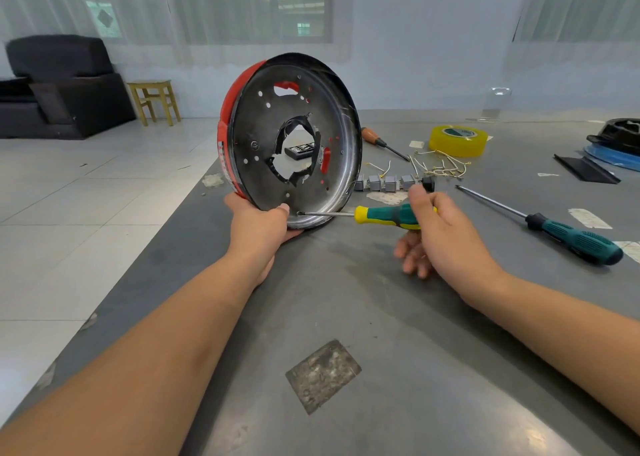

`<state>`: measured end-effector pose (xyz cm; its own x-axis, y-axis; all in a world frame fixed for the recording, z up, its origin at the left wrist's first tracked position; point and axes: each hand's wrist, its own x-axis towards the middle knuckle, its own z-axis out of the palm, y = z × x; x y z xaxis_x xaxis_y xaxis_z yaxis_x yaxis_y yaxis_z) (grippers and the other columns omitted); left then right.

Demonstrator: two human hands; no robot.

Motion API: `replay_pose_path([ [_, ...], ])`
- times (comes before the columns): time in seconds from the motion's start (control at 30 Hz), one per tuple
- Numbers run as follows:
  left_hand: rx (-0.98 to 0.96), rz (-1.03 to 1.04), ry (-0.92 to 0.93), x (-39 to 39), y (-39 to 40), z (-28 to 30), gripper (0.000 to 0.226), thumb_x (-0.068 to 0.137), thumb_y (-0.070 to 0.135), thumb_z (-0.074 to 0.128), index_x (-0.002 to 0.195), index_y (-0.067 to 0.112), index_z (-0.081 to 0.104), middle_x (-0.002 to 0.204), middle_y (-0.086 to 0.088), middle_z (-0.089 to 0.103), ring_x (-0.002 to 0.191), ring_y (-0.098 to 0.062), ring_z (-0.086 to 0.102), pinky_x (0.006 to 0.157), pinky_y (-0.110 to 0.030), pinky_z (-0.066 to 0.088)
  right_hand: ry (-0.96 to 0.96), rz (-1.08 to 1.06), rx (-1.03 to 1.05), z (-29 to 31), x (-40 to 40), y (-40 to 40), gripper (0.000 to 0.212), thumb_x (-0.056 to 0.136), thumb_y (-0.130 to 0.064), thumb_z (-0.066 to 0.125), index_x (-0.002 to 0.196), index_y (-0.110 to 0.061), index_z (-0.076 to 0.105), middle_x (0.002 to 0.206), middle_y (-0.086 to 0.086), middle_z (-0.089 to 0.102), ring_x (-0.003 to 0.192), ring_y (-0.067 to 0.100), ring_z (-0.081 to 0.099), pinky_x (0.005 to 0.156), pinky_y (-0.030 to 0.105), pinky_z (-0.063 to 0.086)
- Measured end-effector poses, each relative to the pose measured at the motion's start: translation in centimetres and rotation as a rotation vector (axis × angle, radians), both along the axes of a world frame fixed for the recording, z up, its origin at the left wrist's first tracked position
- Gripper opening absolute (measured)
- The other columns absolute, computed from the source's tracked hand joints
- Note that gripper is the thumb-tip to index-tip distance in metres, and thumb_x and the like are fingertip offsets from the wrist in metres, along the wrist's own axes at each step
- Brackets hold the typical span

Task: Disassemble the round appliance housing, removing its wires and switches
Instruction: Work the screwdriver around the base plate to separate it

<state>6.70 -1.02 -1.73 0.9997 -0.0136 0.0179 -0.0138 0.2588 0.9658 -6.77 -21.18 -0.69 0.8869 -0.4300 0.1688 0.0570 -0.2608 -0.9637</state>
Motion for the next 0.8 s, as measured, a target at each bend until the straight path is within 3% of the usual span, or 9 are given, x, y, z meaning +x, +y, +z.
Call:
replay_pose_path([
  [0.1, -0.002, -0.001, 0.004, 0.1, 0.0, -0.1, 0.042, 0.098, -0.007, 0.061, 0.121, 0.016, 0.034, 0.115, 0.003, 0.048, 0.105, -0.022, 0.064, 0.066, -0.035, 0.066, 0.017, -0.067, -0.316, 0.3, -0.1, -1.0, 0.05, 0.091, -0.078, 0.032, 0.096, -0.032, 0.051, 0.057, -0.002, 0.061, 0.048, 0.008, 0.054, 0.043, 0.022, 0.039],
  [0.17, 0.006, -0.003, -0.001, 0.1, 0.0, -0.1, 0.042, 0.098, -0.007, 0.061, 0.121, 0.016, 0.034, 0.115, 0.003, 0.048, 0.104, -0.02, 0.064, 0.066, -0.034, 0.066, -0.053, -0.071, -0.528, 0.4, -0.1, -1.6, 0.034, 0.098, -0.066, 0.038, 0.098, -0.034, 0.049, 0.067, -0.005, 0.061, 0.058, 0.008, 0.057, 0.05, 0.027, 0.042],
  [0.23, 0.008, -0.001, -0.005, 0.1, 0.0, -0.2, 0.042, 0.098, -0.007, 0.062, 0.12, 0.016, 0.034, 0.114, 0.003, 0.048, 0.104, -0.02, 0.064, 0.065, -0.034, 0.066, -0.162, -0.022, -0.776, 0.7, -0.4, -2.0, 0.019, 0.099, -0.053, 0.046, 0.107, -0.036, 0.043, 0.078, -0.006, 0.059, 0.066, 0.006, 0.054, 0.054, 0.02, 0.038],
  [0.33, -0.007, -0.002, 0.003, 0.1, -0.1, -0.1, 0.041, 0.098, -0.008, 0.061, 0.12, 0.015, 0.034, 0.115, 0.002, 0.048, 0.106, -0.023, 0.065, 0.067, -0.037, 0.067, -0.305, 0.092, -1.077, 1.2, -1.0, -2.1, 0.036, 0.094, -0.044, 0.052, 0.122, -0.027, 0.039, 0.102, -0.004, 0.054, 0.082, 0.007, 0.046, 0.073, 0.019, 0.042],
  [0.4, -0.007, -0.001, 0.002, 0.1, -0.1, -0.1, 0.041, 0.097, -0.008, 0.061, 0.12, 0.015, 0.035, 0.116, 0.001, 0.049, 0.107, -0.023, 0.065, 0.067, -0.038, 0.067, -0.309, 0.079, -1.049, 1.3, -1.3, -1.7, 0.04, 0.094, -0.048, 0.045, 0.127, -0.026, 0.036, 0.103, -0.006, 0.053, 0.082, 0.008, 0.047, 0.074, 0.02, 0.042],
  [0.53, 0.008, -0.002, 0.0, 0.2, -0.1, -0.2, 0.042, 0.098, -0.007, 0.062, 0.12, 0.015, 0.034, 0.116, 0.001, 0.049, 0.107, -0.023, 0.065, 0.07, -0.04, 0.067, -0.169, -0.065, -0.929, 0.8, -1.0, -1.4, 0.045, 0.098, -0.069, 0.019, 0.123, -0.036, 0.036, 0.063, -0.007, 0.055, 0.054, 0.015, 0.052, 0.048, 0.033, 0.036],
  [0.6, 0.017, 0.001, 0.003, 0.2, -0.1, -0.2, 0.042, 0.098, -0.006, 0.062, 0.12, 0.016, 0.034, 0.115, 0.002, 0.048, 0.107, -0.023, 0.065, 0.071, -0.04, 0.067, -0.184, -0.01, -0.872, 0.5, -0.9, -1.5, 0.038, 0.099, -0.066, 0.025, 0.122, -0.038, 0.037, 0.072, -0.004, 0.061, 0.062, 0.01, 0.056, 0.052, 0.034, 0.043],
  [0.7, 0.006, 0.004, 0.008, 0.4, -0.1, -0.2, 0.043, 0.098, -0.007, 0.062, 0.121, 0.016, 0.034, 0.115, 0.003, 0.048, 0.107, -0.024, 0.065, 0.071, -0.041, 0.067, -0.326, 0.1, -0.97, 0.5, -1.0, -1.7, 0.039, 0.094, -0.047, 0.046, 0.127, -0.031, 0.035, 0.101, -0.007, 0.051, 0.087, -0.007, 0.051, 0.072, 0.011, 0.039],
  [0.8, 0.007, 0.0, 0.005, 0.3, 0.0, -0.2, 0.043, 0.098, -0.007, 0.062, 0.121, 0.016, 0.034, 0.116, 0.003, 0.048, 0.107, -0.023, 0.064, 0.071, -0.04, 0.067, -0.348, 0.111, -0.963, 0.6, -1.0, -1.8, 0.044, 0.093, -0.049, 0.047, 0.129, -0.027, 0.033, 0.102, -0.009, 0.047, 0.089, -0.007, 0.05, 0.075, 0.008, 0.039],
])
